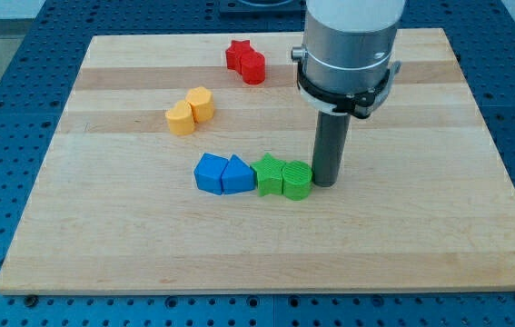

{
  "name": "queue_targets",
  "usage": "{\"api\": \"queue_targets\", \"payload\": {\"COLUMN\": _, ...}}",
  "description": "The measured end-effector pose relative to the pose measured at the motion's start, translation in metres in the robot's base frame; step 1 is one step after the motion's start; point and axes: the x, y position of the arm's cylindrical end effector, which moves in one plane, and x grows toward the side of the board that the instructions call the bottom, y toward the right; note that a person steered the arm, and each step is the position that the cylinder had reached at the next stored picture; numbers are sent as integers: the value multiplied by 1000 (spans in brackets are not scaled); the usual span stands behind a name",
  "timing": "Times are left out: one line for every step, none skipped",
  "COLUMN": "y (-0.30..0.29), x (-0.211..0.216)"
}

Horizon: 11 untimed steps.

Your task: Slide the green circle slightly up

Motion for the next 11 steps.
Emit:
{"api": "queue_targets", "payload": {"y": -2, "x": 4}}
{"api": "queue_targets", "payload": {"y": -4, "x": 26}}
{"api": "queue_targets", "payload": {"y": 2, "x": 42}}
{"api": "queue_targets", "payload": {"y": -1, "x": 59}}
{"api": "queue_targets", "payload": {"y": -16, "x": 71}}
{"api": "queue_targets", "payload": {"y": -19, "x": 71}}
{"api": "queue_targets", "payload": {"y": -19, "x": 62}}
{"api": "queue_targets", "payload": {"y": -23, "x": 61}}
{"api": "queue_targets", "payload": {"y": -32, "x": 61}}
{"api": "queue_targets", "payload": {"y": -35, "x": 60}}
{"api": "queue_targets", "payload": {"y": -35, "x": 49}}
